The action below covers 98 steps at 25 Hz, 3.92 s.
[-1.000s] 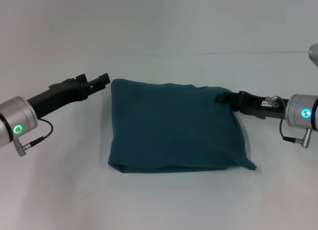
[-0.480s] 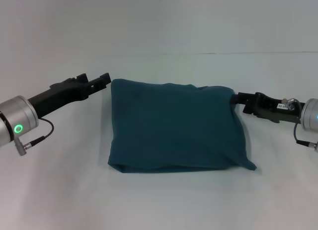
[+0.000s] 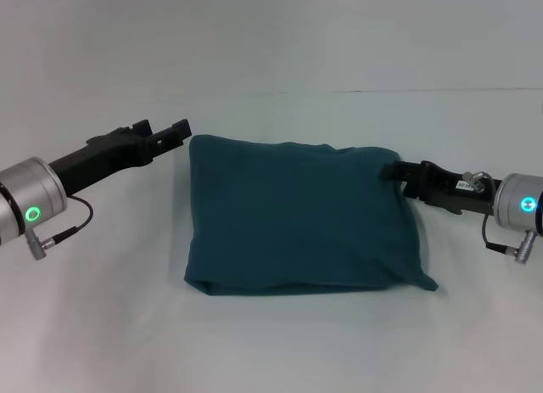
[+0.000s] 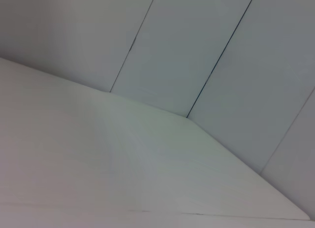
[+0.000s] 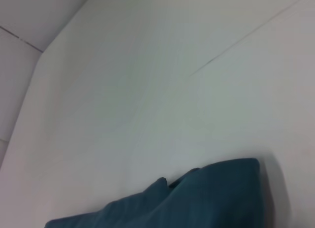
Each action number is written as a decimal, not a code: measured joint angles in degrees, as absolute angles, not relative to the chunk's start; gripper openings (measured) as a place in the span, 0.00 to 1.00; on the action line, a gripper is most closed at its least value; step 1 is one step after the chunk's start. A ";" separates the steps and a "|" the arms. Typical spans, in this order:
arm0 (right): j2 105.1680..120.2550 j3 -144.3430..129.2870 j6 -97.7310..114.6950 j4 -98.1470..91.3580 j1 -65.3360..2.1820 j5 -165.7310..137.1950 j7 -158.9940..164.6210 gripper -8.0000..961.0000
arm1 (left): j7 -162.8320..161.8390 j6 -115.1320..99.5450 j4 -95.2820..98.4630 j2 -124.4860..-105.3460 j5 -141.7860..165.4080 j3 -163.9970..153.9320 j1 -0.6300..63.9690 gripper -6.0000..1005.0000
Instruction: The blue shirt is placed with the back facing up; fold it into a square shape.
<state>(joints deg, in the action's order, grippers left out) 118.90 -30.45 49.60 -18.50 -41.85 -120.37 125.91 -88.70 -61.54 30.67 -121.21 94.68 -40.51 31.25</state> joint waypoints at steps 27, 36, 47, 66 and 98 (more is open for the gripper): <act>119.52 -30.81 45.88 -16.98 -43.47 -115.73 118.96 0.07 | -88.67 -60.64 30.46 -121.11 94.74 -40.26 31.38 0.88; 119.30 -31.03 46.10 -18.57 -44.21 -113.03 116.57 0.01 | -88.73 -60.64 30.33 -121.11 94.74 -40.18 31.38 0.88; 118.77 -32.13 46.47 -19.52 -45.19 -113.27 116.17 0.01 | -88.76 -59.76 30.23 -121.40 94.60 -40.07 31.12 0.88; 116.92 -32.86 46.78 -20.51 -43.15 -113.08 116.30 0.15 | -88.85 -56.98 30.14 -121.60 94.30 -40.08 31.54 0.88; 113.35 -33.36 74.55 -31.75 -36.42 -112.59 113.30 0.71 | -94.28 -41.13 23.42 -121.75 94.84 -46.02 38.67 0.88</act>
<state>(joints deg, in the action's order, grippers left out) 113.35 -33.37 74.55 -31.75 -36.42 -112.59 113.30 -94.28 -41.13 23.42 -121.75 94.84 -46.02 38.67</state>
